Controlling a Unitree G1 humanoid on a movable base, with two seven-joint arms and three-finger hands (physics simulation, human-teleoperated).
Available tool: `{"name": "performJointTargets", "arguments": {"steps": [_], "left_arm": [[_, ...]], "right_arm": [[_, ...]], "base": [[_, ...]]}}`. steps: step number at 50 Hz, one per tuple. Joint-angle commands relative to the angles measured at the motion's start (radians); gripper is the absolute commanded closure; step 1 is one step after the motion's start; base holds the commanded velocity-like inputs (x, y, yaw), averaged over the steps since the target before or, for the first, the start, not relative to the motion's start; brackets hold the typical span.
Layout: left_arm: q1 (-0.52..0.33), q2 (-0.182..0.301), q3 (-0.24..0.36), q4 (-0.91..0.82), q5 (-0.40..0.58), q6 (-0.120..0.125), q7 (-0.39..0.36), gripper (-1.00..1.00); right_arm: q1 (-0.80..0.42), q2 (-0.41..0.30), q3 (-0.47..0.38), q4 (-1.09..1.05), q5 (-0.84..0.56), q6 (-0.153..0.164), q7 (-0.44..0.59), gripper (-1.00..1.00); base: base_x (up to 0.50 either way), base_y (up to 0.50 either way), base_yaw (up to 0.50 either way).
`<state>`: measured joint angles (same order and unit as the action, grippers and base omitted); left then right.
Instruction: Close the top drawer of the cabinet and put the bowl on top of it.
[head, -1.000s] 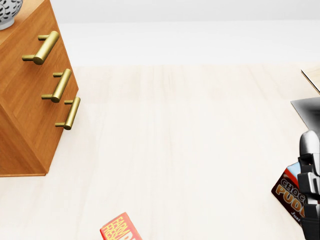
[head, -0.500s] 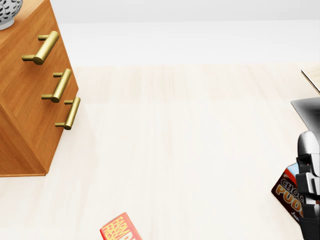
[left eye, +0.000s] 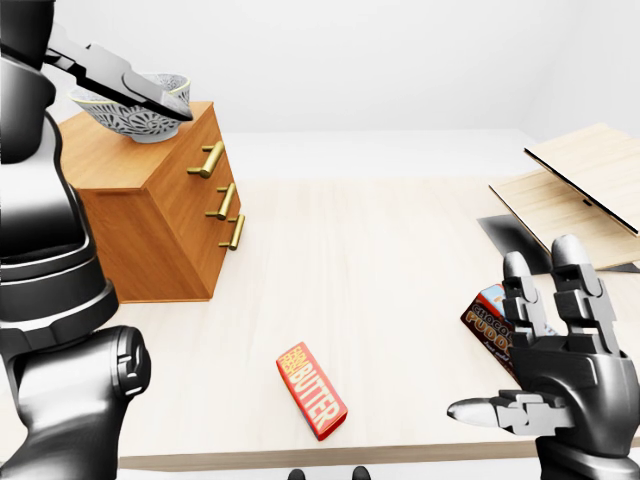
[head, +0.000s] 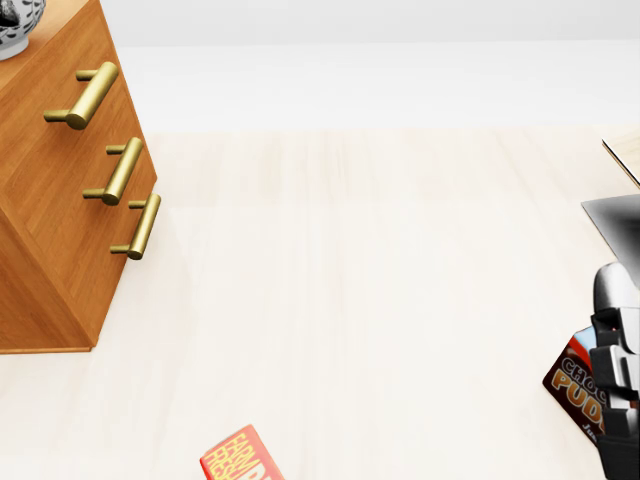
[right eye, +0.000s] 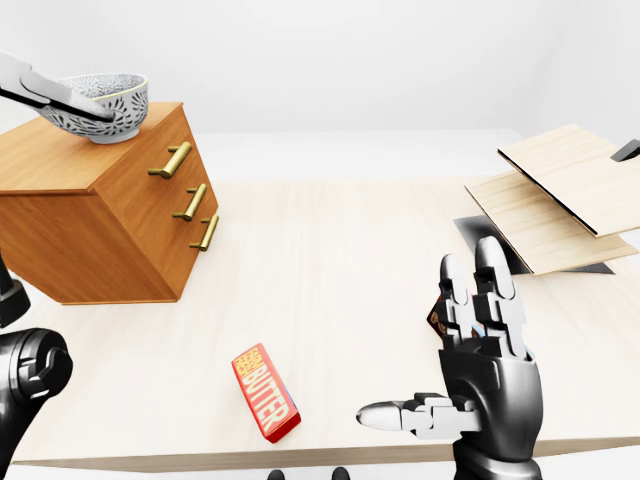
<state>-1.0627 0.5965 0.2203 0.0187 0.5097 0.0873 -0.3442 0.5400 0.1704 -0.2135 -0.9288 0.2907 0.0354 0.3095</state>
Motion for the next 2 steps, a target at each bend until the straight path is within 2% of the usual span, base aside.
{"name": "performJointTargets", "arguments": {"steps": [1,2], "left_arm": [[0.084,-0.018,0.021,-0.383,-0.163,0.0,-0.145,-1.0],[0.098,-0.029,0.032,-0.466,-0.195,0.0,-0.177,-1.0]], "right_arm": [[0.006,0.001,0.004,0.0,-0.001,-0.006,0.001,-1.0],[0.005,0.0,0.006,0.001,-0.004,-0.006,0.001,-1.0]], "base": [[0.0,0.0,0.0],[0.0,0.0,0.0]]}}
